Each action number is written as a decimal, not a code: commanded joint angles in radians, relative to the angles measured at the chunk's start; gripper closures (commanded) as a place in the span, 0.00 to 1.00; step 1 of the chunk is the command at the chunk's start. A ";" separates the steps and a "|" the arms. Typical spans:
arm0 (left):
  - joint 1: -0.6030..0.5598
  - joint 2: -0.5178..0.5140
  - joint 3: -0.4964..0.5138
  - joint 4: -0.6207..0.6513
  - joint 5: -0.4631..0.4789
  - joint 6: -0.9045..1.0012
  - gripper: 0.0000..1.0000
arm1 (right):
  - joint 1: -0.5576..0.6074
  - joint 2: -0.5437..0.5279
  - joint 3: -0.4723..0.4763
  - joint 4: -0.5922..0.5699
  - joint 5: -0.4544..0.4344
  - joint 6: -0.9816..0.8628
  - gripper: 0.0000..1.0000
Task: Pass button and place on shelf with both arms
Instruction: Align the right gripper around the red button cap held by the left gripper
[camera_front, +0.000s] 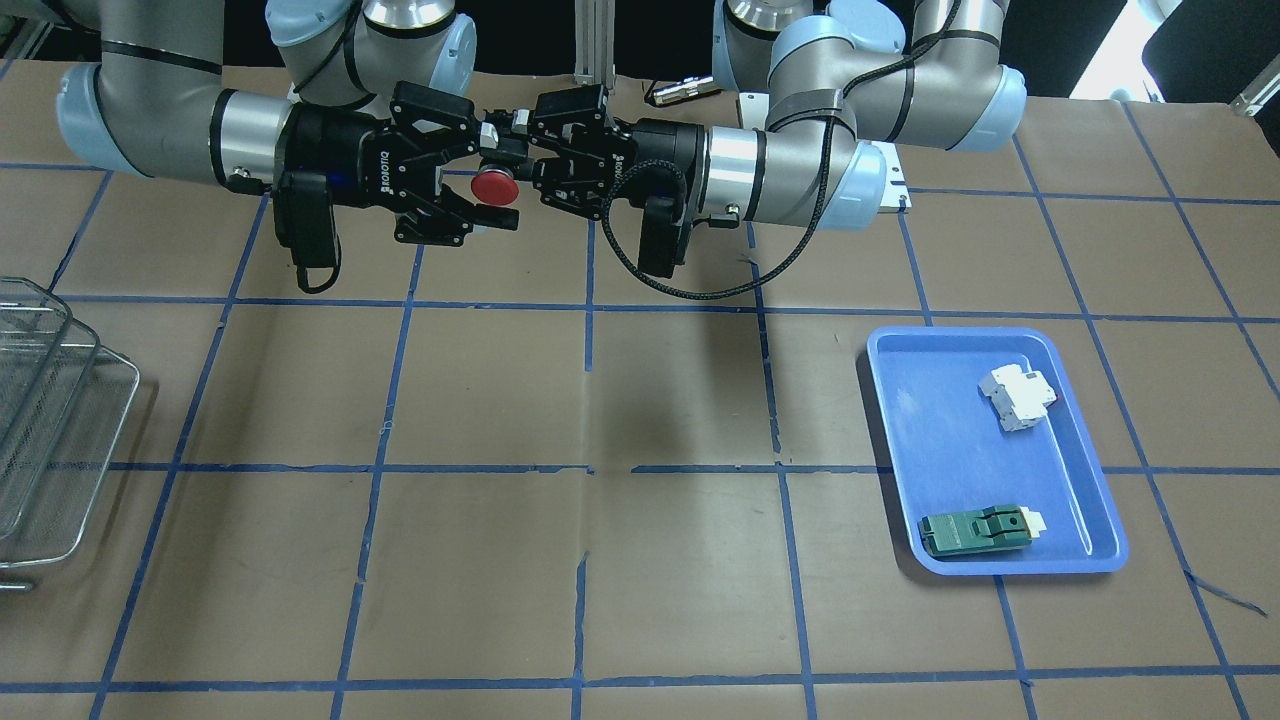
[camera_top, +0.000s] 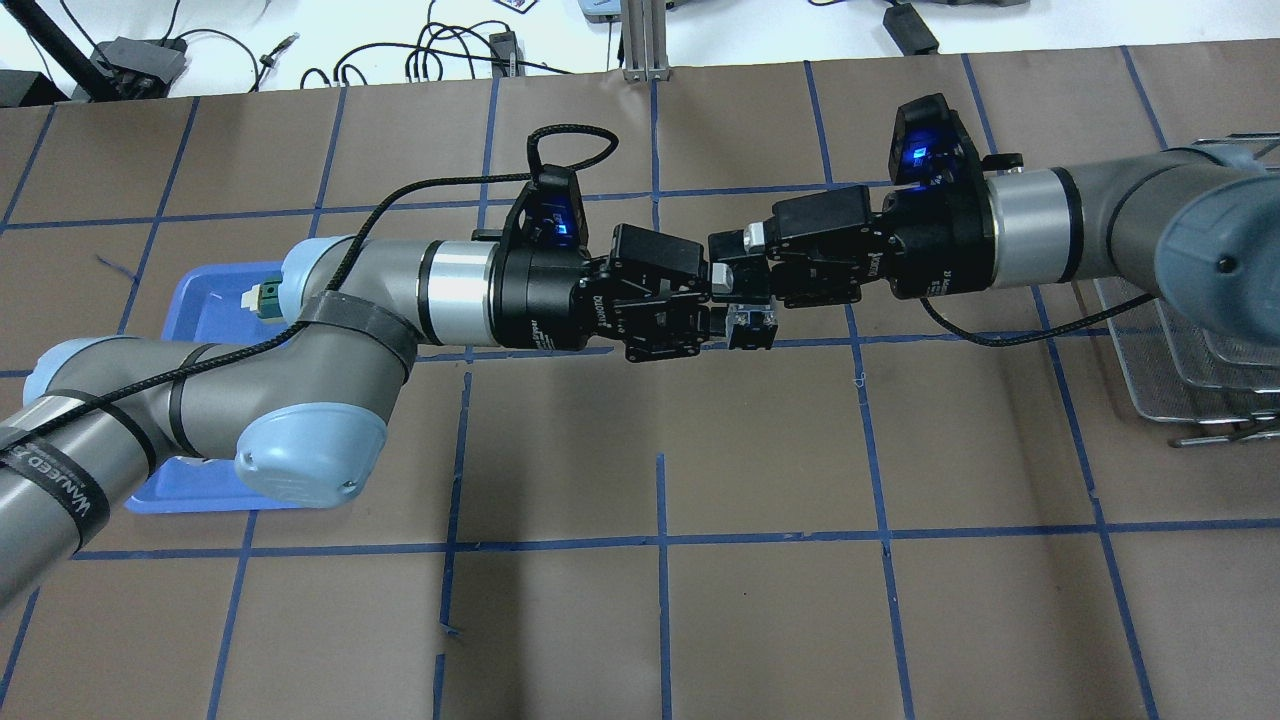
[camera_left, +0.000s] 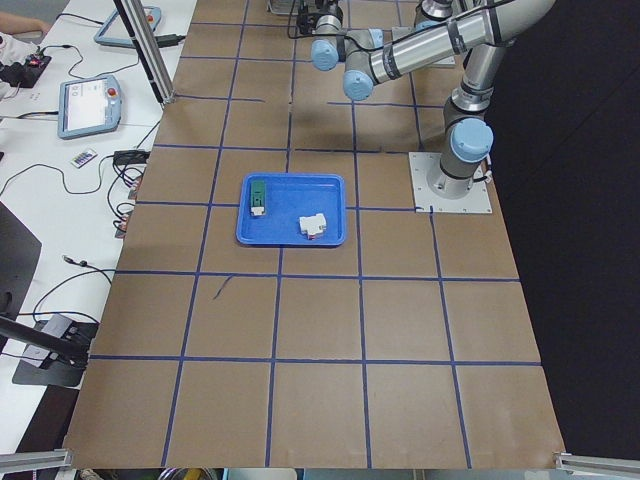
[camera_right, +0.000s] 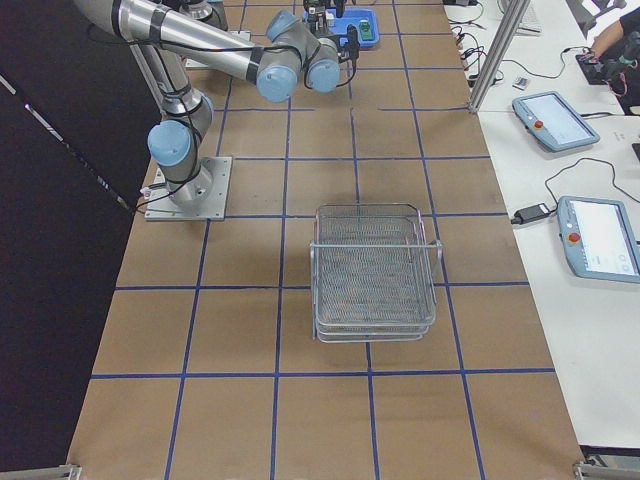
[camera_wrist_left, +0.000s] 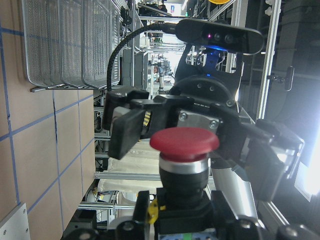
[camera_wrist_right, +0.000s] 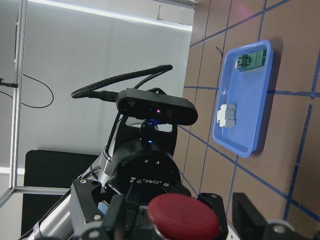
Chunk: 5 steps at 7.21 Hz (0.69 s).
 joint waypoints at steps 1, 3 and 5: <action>0.000 0.000 0.000 0.000 -0.001 0.000 1.00 | -0.002 -0.003 0.007 -0.005 -0.002 0.004 0.54; 0.000 0.000 0.000 0.000 -0.001 0.000 1.00 | -0.004 -0.009 0.005 0.006 -0.003 0.018 0.82; 0.000 -0.002 0.000 0.000 -0.001 0.000 1.00 | -0.004 -0.015 -0.004 -0.007 -0.003 0.065 0.89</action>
